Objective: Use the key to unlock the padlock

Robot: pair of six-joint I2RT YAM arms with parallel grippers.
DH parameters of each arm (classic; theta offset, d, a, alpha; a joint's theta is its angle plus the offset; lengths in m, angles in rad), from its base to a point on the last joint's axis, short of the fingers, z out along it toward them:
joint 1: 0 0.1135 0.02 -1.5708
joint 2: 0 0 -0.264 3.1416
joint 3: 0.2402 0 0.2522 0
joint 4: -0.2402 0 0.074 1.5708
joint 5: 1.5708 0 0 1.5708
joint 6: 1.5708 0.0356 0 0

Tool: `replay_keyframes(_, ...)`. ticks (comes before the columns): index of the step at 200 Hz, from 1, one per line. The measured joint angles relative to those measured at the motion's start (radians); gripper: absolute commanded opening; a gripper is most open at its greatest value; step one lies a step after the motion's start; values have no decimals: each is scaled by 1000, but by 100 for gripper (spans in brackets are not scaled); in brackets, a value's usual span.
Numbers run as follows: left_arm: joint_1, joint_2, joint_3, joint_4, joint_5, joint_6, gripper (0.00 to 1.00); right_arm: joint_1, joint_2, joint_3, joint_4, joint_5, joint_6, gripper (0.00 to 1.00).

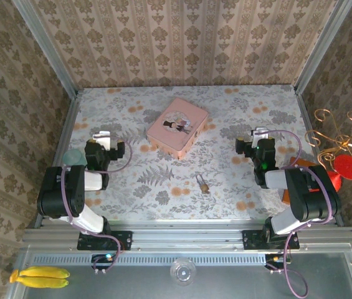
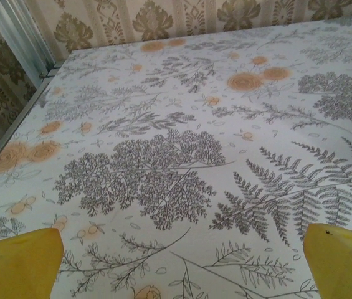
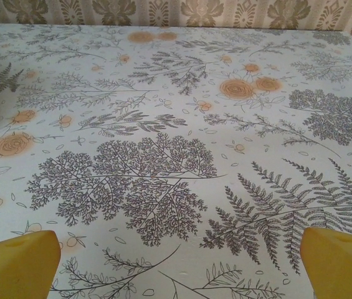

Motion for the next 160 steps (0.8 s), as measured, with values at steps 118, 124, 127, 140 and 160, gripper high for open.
replay_keyframes(118, 0, 0, 0, -36, -32, 0, 100, -11, 0, 0, 0, 1, 25, 100)
replay_keyframes(124, -1, 0, 0, -36, -32, 0, 100, -11, 0, 0, 0, 1, 25, 100)
replay_keyframes(127, -1, 0, 0, -36, -32, 0, 100, -11, 0, 0, 0, 1, 25, 100)
replay_keyframes(140, -1, 0, 0, -36, -32, 0, 100, -11, 0, 0, 0, 1, 25, 100)
replay_keyframes(160, -1, 0, 0, -36, -32, -1, 100, -11, 0, 0, 0, 1, 25, 100)
